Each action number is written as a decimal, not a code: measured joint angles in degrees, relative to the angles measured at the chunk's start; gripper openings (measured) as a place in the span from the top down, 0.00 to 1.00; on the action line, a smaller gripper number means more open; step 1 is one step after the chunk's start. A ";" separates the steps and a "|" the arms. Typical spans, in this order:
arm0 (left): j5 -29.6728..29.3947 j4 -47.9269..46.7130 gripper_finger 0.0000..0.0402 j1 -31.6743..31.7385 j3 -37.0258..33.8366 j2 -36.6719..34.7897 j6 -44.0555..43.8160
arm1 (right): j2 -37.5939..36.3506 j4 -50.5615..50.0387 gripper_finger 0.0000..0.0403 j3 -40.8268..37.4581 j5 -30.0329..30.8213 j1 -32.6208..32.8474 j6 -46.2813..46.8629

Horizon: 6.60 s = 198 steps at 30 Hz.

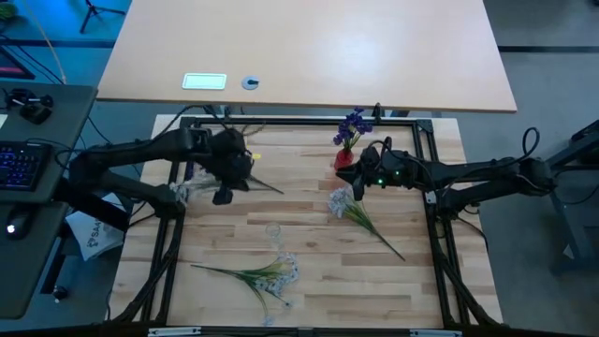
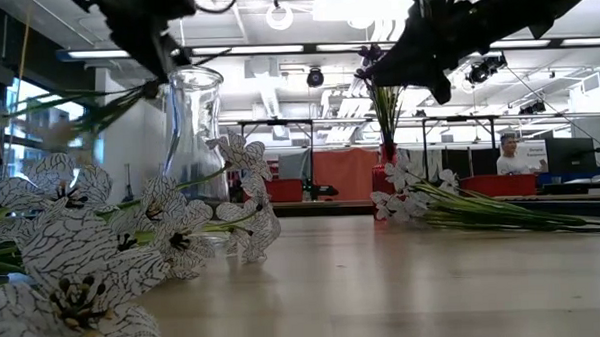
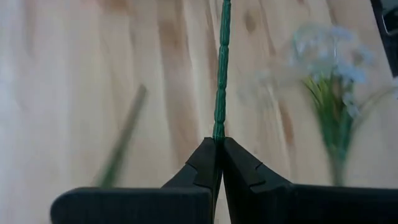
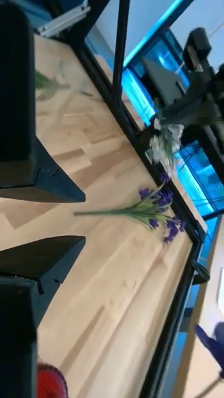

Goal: Sort flowers into vase by color
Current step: Put the violet flowers into the red vase

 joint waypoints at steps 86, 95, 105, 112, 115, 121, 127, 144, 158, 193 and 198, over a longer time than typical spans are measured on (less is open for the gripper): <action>15.42 22.11 1.00 8.20 10.63 -0.70 -66.45 | 23.47 -23.97 0.42 53.85 9.44 10.60 -67.79; 17.47 25.27 1.00 7.90 10.70 -0.67 -67.57 | 36.24 -30.62 0.46 67.86 26.35 14.77 -75.35; 18.72 25.15 1.00 6.19 10.70 -0.74 -64.98 | 44.05 -31.30 0.48 74.71 32.59 15.60 -75.23; 15.22 25.16 1.00 6.00 10.70 -0.74 -64.56 | 44.11 -31.45 0.54 74.31 32.78 15.55 -75.91; 14.59 25.37 1.00 6.00 10.70 -0.74 -63.35 | 44.11 -31.55 0.63 74.26 32.75 15.51 -76.23; 14.23 25.43 1.00 6.05 10.70 -0.76 -63.90 | 44.11 -32.49 0.79 74.20 32.22 14.70 -76.28; 14.28 25.34 0.99 5.15 10.70 -0.74 -66.86 | 44.11 -32.35 0.80 74.20 32.01 14.46 -78.98; 13.15 29.10 1.00 2.61 10.72 -0.70 -76.64 | 44.11 -31.72 0.66 74.20 28.81 14.86 -84.16; 12.08 29.12 1.00 3.38 10.72 -0.70 -76.64 | 44.11 -31.87 0.81 74.18 30.53 14.70 -83.29; 6.18 20.43 0.61 18.00 10.74 -9.85 -46.78 | 37.79 -44.39 1.00 74.18 33.30 14.91 -67.77; -2.00 11.01 0.57 17.34 10.56 -12.76 -39.07 | 32.13 -65.51 1.00 74.18 29.65 11.63 -43.23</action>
